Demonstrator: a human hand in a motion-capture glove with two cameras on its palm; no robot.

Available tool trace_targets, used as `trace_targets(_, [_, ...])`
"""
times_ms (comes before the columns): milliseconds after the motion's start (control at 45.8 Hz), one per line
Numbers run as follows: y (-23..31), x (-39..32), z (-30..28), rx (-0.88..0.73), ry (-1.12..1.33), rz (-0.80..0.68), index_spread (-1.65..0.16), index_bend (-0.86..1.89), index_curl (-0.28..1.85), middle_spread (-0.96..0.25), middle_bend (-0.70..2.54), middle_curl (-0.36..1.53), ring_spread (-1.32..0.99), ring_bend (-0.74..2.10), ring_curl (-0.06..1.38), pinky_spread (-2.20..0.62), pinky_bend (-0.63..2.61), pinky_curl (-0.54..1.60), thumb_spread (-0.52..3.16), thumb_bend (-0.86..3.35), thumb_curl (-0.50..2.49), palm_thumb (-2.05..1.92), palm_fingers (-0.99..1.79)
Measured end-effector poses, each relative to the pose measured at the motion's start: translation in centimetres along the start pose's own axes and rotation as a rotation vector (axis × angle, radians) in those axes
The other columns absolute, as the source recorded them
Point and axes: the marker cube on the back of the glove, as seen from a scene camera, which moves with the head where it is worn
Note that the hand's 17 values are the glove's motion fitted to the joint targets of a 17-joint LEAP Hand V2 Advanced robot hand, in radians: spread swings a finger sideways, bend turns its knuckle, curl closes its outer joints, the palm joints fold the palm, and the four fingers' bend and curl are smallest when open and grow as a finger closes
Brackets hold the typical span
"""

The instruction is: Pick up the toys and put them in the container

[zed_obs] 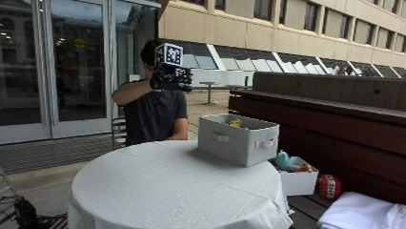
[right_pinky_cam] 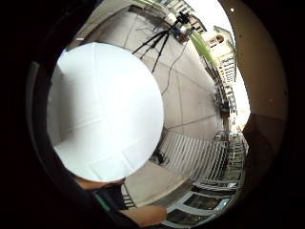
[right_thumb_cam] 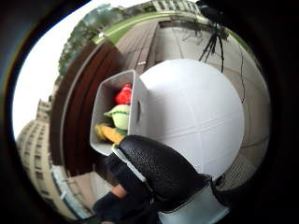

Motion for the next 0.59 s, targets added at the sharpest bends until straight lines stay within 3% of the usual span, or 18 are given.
trace_targets(590, [7.1, 6.8, 2.9, -0.053, -0.041, 0.071, -0.21, 0.16, 0.34, -0.06, 0.17, 0.45, -0.26, 0.22, 0.31, -0.13, 0.63, 0.26, 1.06, -0.1, 0.12, -0.15, -0.08])
